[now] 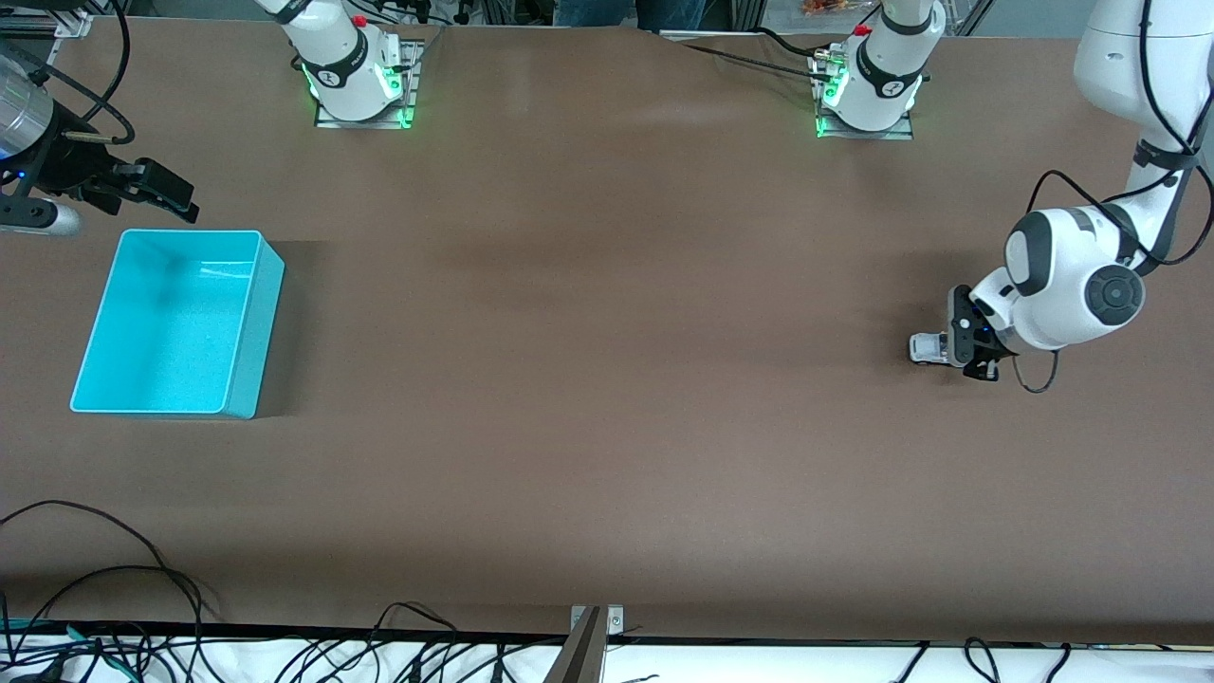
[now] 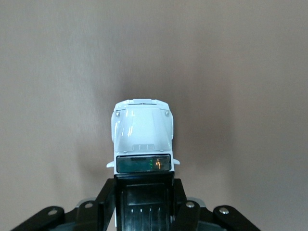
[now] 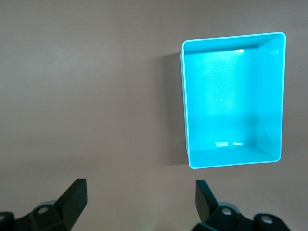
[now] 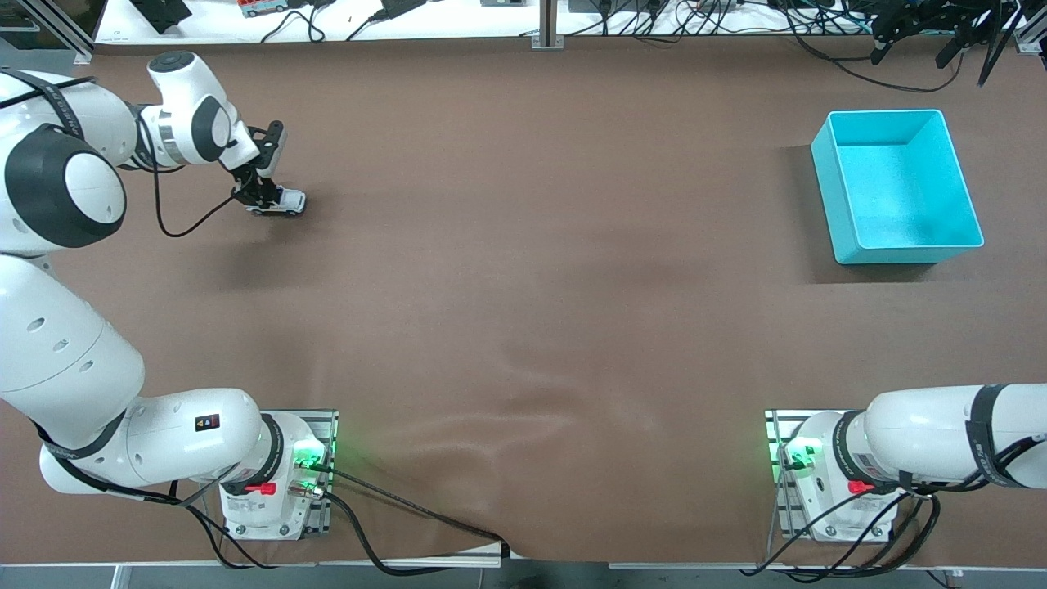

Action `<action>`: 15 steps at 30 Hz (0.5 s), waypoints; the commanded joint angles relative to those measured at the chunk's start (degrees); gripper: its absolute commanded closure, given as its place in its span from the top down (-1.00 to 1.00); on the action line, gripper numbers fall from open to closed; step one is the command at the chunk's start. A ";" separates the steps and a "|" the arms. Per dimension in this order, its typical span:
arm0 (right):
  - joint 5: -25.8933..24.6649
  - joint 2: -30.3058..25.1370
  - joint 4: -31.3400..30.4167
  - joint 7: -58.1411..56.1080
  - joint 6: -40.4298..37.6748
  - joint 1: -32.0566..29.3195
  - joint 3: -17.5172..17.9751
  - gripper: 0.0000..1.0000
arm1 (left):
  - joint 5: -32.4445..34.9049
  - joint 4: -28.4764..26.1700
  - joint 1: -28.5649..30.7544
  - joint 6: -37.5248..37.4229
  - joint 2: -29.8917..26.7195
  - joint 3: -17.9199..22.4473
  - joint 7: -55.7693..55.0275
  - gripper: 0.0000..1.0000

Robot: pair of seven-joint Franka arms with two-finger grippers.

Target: Wind and store white jeep toy

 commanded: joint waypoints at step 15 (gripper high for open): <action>-0.41 0.47 1.11 0.39 -0.88 -0.41 0.06 1.00 | 1.46 0.47 7.92 -0.12 2.09 0.04 8.39 -0.87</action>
